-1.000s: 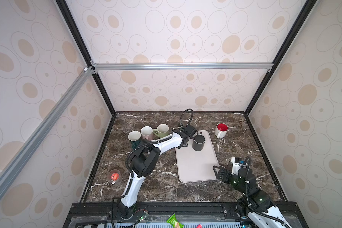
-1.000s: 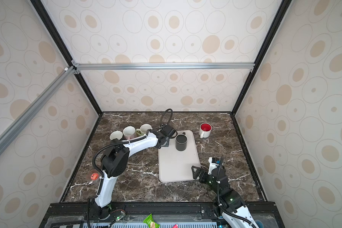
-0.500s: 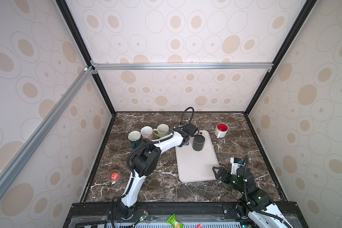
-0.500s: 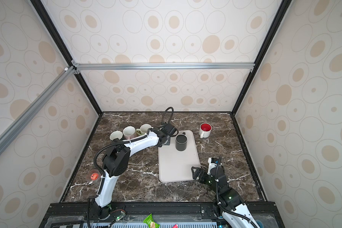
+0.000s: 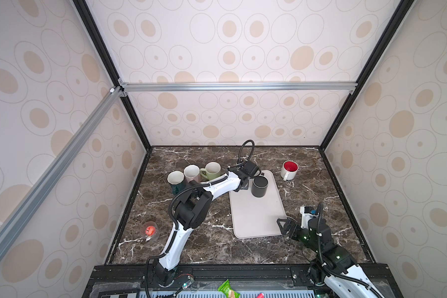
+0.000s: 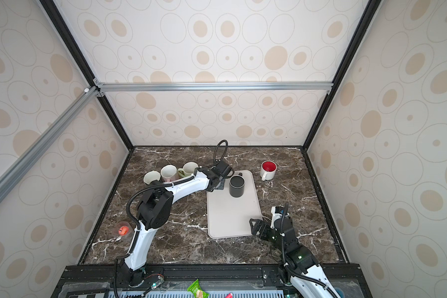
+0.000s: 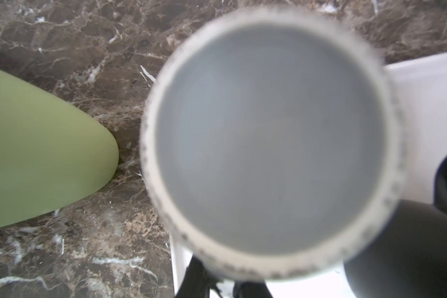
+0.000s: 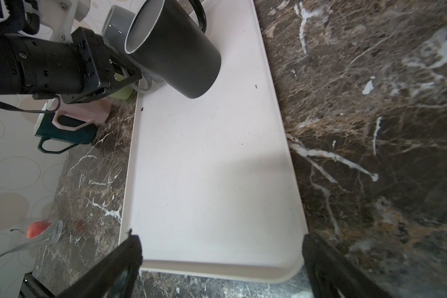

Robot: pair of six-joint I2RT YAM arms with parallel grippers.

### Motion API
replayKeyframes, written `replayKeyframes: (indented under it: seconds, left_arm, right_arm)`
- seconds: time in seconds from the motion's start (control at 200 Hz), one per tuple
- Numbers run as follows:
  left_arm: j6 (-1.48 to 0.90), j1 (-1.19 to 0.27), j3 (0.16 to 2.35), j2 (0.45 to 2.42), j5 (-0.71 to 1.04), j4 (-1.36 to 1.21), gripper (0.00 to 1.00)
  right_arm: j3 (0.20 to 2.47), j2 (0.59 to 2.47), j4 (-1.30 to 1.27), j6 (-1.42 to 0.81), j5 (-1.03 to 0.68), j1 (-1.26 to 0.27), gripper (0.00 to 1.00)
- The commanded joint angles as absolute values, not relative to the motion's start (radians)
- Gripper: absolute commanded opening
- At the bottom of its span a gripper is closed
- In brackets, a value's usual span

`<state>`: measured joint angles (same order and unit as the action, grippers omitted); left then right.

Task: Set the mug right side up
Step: 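Lift the upside-down grey mug off the tray with the left gripper, then raise the grey mug toward the right gripper while the right gripper closes on its body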

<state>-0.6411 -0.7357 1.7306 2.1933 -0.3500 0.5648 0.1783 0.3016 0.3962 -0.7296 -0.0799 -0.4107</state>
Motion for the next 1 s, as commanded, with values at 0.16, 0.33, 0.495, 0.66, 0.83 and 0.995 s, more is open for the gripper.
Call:
replayKeyframes:
  seconds: [0.16,0.33,0.495,0.66,0.83,0.995]
  left_arm:
    - [-0.637,-0.73,1.532,1.982,-0.23,0.428,0.0]
    - [-0.678,-0.73,1.34,1.826,-0.121,0.297,0.0]
    - [-0.692,-0.73,1.17,1.707,0.033,0.132,0.0]
    - [-0.711,-0.731,1.071,1.63,0.128,0.029,0.0]
    - [-0.75,-0.731,0.981,1.548,0.195,-0.075,0.0]
    - [-0.792,-0.73,0.918,1.496,0.255,-0.162,0.0]
  right_arm:
    - [0.19,0.327,0.393,-0.712,-0.156,-0.411,1.0]
    - [0.224,0.344,0.452,-0.685,-0.185,-0.411,1.0]
    - [0.222,0.349,0.423,-0.713,-0.286,-0.411,1.0]
    - [0.198,0.334,0.342,-0.78,-0.391,-0.411,1.0]
    - [0.173,0.332,0.222,-0.852,-0.458,-0.411,1.0]
    - [0.142,0.349,0.059,-0.934,-0.505,-0.411,1.0]
